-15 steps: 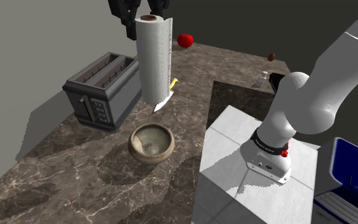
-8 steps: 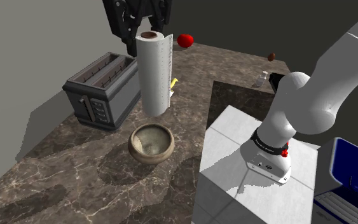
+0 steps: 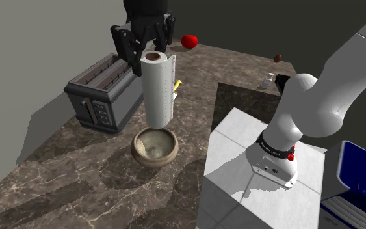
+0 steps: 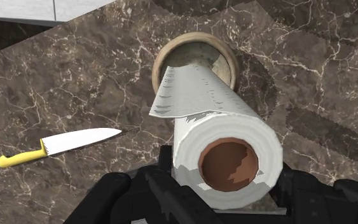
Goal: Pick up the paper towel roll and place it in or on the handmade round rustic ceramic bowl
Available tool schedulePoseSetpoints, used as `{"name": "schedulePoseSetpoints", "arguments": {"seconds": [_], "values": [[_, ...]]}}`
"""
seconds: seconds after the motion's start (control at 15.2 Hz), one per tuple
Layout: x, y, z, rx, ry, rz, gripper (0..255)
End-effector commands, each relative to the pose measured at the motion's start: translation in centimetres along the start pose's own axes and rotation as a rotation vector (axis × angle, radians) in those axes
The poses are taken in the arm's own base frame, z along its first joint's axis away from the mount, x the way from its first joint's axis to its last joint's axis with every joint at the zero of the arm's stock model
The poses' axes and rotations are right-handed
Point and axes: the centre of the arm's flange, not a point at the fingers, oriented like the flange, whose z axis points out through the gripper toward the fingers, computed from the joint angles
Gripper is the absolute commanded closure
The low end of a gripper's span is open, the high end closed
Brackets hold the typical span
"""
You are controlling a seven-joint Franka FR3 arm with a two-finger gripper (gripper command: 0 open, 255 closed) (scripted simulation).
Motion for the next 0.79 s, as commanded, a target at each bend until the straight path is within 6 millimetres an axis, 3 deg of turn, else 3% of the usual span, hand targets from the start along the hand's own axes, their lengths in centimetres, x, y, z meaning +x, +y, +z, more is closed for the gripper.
{"name": "schedulePoseSetpoints", "arguments": {"seconds": [0.0,0.73], "values": [[-0.1,0.0,1.1,0.000,0.000,0.000,255],[-0.4,-0.4,6.9,0.000,0.000,0.000,255]]}}
